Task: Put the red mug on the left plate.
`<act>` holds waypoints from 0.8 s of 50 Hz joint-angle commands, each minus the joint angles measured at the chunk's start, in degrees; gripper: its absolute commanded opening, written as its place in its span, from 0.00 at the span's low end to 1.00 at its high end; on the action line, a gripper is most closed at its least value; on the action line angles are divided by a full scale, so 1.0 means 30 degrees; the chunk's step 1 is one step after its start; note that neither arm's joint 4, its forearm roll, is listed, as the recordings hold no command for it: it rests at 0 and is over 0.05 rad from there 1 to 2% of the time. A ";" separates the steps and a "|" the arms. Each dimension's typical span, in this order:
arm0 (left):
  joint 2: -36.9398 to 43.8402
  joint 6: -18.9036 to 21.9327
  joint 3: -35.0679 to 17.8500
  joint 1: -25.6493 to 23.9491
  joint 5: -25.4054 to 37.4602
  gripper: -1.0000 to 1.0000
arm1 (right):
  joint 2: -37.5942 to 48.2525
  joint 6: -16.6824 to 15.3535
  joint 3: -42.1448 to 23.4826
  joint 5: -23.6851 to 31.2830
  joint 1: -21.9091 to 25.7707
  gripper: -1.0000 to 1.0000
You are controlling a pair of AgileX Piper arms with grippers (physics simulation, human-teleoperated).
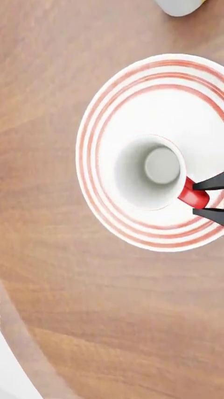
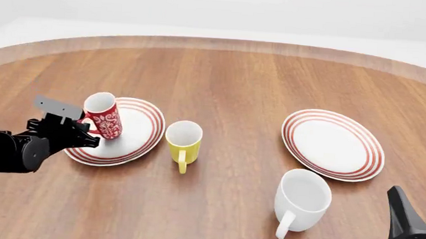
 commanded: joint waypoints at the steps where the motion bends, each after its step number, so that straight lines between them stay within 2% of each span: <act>1: 0.0463 0.0064 0.0383 -0.0103 -0.0660 0.00 | 0.0000 0.0000 0.0000 0.0000 0.0000 1.00; 10: 0.0515 -0.0062 0.0392 -0.0096 -0.0556 0.00 | 0.0000 0.0000 0.0000 0.0000 0.0000 1.00; 14: 0.0580 -0.0307 0.0439 -0.0635 -0.0372 0.00 | 0.0000 0.0000 0.0000 0.0000 0.0000 1.00; 15: 0.0596 -0.0362 0.0379 -0.0585 -0.0318 1.00 | 0.0000 0.0000 0.0000 0.0000 0.0000 1.00; 22: 0.0401 -0.0317 0.0337 -0.0514 0.0197 1.00 | 0.0000 0.0000 0.0000 0.0000 0.0000 1.00; 31: -0.0530 -0.0266 0.1708 0.0228 -0.0131 1.00 | 0.0000 0.0000 0.0000 0.0000 0.0000 1.00; 37: -0.2588 -0.0233 0.3127 0.0783 0.0114 1.00 | 0.0000 0.0000 0.0000 0.0000 0.0000 1.00; 39: -0.3625 -0.0330 0.3561 0.0841 0.0526 1.00 | 0.0000 0.0000 0.0000 0.0000 0.0000 1.00; 40: -0.5119 -0.0236 0.4176 0.0973 0.1101 1.00 | 0.0000 0.0000 0.0000 0.0000 0.0000 1.00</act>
